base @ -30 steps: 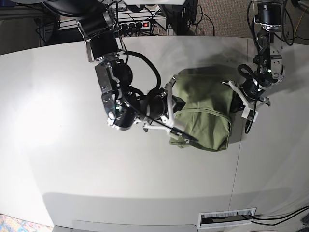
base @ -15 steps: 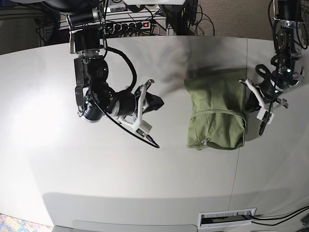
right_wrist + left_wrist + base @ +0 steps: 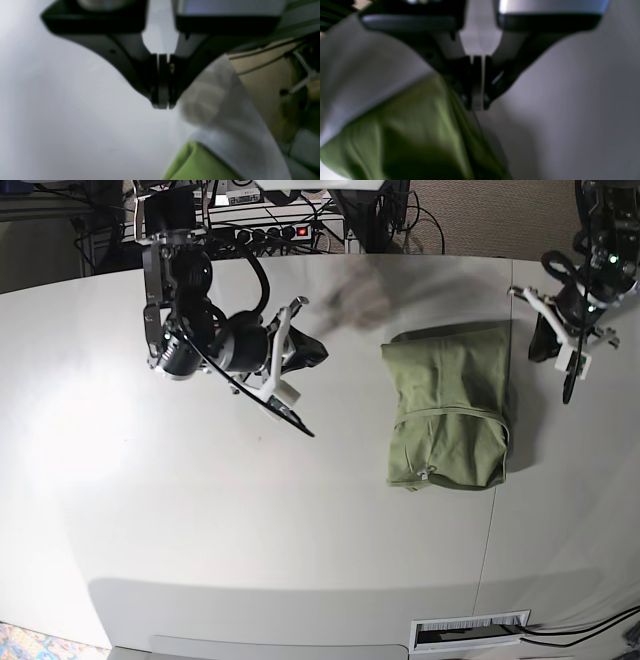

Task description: Fold the T-shirt properly

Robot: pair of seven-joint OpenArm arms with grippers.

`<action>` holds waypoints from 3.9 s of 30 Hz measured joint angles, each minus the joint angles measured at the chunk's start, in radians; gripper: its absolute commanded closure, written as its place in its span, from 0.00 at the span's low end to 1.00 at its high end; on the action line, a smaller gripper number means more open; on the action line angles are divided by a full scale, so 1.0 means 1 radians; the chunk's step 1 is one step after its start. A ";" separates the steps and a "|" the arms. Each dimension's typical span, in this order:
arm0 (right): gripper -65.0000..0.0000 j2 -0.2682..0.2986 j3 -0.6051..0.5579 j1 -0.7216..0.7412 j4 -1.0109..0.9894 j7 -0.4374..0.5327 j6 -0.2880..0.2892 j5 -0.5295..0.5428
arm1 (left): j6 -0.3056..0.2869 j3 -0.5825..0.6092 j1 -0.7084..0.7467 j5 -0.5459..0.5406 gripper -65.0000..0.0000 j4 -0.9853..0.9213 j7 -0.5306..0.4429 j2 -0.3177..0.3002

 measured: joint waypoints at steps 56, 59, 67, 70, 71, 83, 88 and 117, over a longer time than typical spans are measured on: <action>1.00 0.095 0.396 -0.919 -0.016 0.357 -0.001 -0.341 | -0.298 -0.046 0.519 -0.285 1.00 -0.417 0.013 0.228; 1.00 0.094 0.396 -0.860 -0.136 0.384 -0.001 -0.354 | -0.270 0.027 0.465 -0.198 1.00 -0.497 -0.074 0.229; 1.00 0.092 0.396 -0.660 -0.482 0.498 -0.003 -0.456 | -0.142 0.190 0.277 -0.022 1.00 -0.742 -0.241 0.230; 1.00 0.089 0.396 -0.588 -0.624 0.551 -0.004 -0.522 | -0.119 0.231 0.217 -0.006 1.00 -0.828 -0.284 0.230; 1.00 0.089 0.396 -0.563 -0.671 0.568 -0.003 -0.541 | -0.103 0.239 0.198 -0.001 1.00 -0.853 -0.290 0.233; 1.00 0.085 0.239 -0.318 -1.089 0.854 -0.008 -0.759 | 0.034 0.247 0.066 0.016 1.00 -1.067 -0.422 0.314; 1.00 0.068 0.164 -0.269 -1.186 0.905 -0.232 -0.776 | 0.069 0.248 0.023 0.077 1.00 -1.101 -0.428 0.356; 1.00 -0.033 -0.105 -0.214 -1.207 0.852 -0.653 -0.717 | 0.173 0.246 -0.031 0.145 1.00 -1.109 -0.461 0.461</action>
